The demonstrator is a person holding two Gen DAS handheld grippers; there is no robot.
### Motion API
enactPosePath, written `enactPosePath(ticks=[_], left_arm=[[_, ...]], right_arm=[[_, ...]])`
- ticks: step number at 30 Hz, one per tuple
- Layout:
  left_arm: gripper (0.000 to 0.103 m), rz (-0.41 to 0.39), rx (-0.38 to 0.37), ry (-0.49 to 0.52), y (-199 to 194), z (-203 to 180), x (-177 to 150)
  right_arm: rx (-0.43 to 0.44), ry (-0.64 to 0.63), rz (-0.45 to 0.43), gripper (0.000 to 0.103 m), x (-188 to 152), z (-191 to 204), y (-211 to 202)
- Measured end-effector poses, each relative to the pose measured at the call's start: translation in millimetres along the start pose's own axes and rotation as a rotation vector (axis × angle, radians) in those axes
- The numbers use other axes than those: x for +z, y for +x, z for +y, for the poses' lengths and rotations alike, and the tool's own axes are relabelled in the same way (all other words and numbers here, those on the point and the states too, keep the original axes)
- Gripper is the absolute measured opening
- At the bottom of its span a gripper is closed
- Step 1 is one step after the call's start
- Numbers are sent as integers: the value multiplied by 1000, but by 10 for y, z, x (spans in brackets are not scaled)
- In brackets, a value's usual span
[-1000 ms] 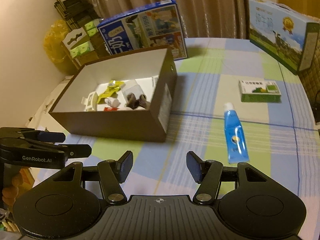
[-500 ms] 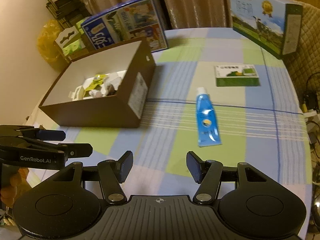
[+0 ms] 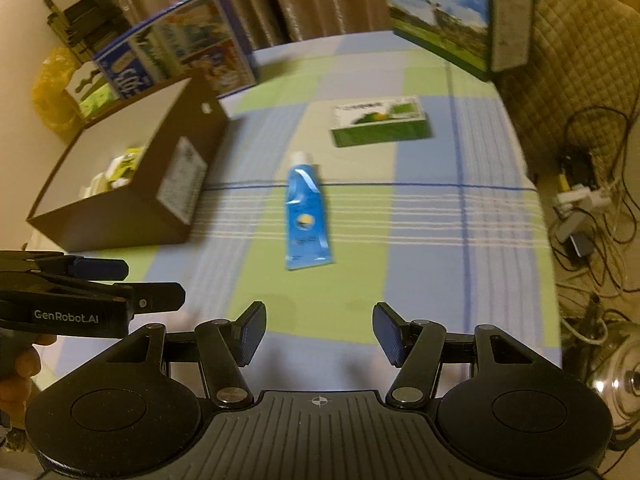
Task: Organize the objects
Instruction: 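Withdraw both tools from the box toward the blue tube and green spray box, then grasp the blue tube with the left tool while the right tool grasps the green spray box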
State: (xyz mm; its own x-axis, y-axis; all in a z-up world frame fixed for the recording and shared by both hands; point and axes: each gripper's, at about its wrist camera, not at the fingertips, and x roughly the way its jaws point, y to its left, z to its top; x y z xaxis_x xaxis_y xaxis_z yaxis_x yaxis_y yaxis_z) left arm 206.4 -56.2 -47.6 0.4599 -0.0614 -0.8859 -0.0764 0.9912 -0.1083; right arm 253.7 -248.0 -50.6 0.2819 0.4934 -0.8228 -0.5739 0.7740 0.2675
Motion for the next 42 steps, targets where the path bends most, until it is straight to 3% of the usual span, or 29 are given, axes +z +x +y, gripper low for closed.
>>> enactPosePath(ticks=[13, 20, 26, 30, 34, 37, 42], left_arm=[[83, -14, 35, 21, 693, -337, 363], [77, -33, 61, 21, 1039, -400, 625], [65, -11, 94, 17, 1315, -390, 742], [43, -38, 92, 15, 1390, -375, 772], [40, -72, 94, 36, 1405, -353, 781], [38, -97, 142, 70, 1404, -331, 834], [38, -112, 180, 45, 1459, -175, 1035]], right_arm=[[-72, 44, 9, 56, 201, -606, 192], [-94, 45, 5, 56, 424, -830, 366], [-91, 11, -9, 56, 665, -940, 554], [-78, 5, -28, 56, 880, -1021, 678], [-60, 17, -52, 56, 1092, -1110, 773], [-45, 10, -68, 56, 1234, -1143, 841], [-19, -28, -100, 56, 1489, -1108, 1002]])
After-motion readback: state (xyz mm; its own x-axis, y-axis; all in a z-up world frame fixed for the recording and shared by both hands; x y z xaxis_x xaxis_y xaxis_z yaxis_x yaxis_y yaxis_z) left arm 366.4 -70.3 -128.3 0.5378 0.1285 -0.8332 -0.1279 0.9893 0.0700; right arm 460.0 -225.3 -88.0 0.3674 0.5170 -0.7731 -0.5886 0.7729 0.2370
